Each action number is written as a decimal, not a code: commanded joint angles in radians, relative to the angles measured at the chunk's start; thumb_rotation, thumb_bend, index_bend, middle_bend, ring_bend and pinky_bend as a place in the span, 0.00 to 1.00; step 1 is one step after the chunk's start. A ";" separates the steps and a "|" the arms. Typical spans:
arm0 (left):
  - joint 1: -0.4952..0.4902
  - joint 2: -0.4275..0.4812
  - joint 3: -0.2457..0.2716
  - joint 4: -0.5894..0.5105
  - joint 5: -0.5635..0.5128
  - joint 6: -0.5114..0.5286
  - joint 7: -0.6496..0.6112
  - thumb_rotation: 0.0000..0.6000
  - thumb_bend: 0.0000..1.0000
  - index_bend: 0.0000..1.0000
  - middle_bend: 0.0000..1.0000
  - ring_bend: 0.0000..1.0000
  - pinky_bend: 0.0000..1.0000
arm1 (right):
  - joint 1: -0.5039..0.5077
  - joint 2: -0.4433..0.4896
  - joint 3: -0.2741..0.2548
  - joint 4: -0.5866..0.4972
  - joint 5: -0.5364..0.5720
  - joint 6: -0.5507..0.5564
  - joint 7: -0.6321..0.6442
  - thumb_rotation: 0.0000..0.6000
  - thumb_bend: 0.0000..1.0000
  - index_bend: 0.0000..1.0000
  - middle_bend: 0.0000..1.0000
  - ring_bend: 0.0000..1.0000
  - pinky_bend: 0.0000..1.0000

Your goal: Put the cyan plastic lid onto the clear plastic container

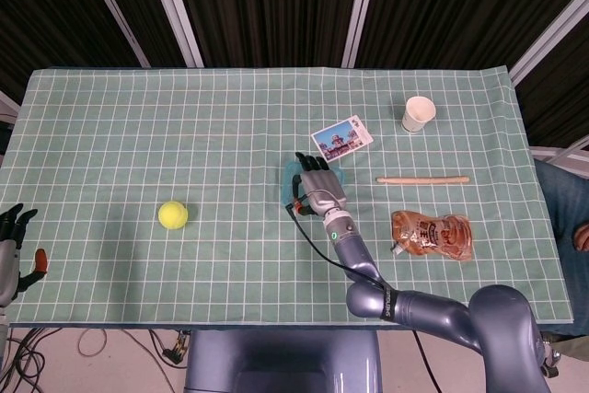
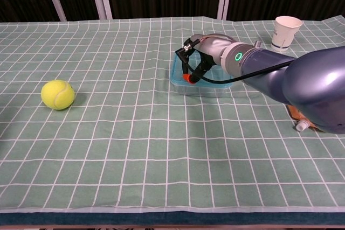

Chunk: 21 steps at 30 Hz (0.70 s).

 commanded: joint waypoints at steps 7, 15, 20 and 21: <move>0.000 0.001 -0.001 0.000 -0.001 0.000 0.000 1.00 0.55 0.13 0.00 0.00 0.00 | 0.001 -0.014 -0.009 0.028 0.007 -0.013 -0.004 1.00 0.46 0.82 0.01 0.00 0.00; 0.000 0.000 -0.001 0.000 -0.004 0.000 0.001 1.00 0.55 0.13 0.00 0.00 0.00 | -0.002 0.000 0.014 0.026 0.004 -0.016 0.019 1.00 0.46 0.82 0.02 0.00 0.00; -0.001 0.001 -0.001 -0.001 -0.008 -0.003 0.001 1.00 0.55 0.13 0.00 0.00 0.00 | 0.002 0.027 0.052 0.018 -0.004 0.003 0.040 1.00 0.46 0.82 0.02 0.00 0.00; -0.001 0.001 -0.001 -0.002 -0.009 -0.004 0.001 1.00 0.55 0.13 0.00 0.00 0.00 | 0.004 0.029 0.057 0.022 -0.003 0.003 0.042 1.00 0.46 0.82 0.02 0.00 0.00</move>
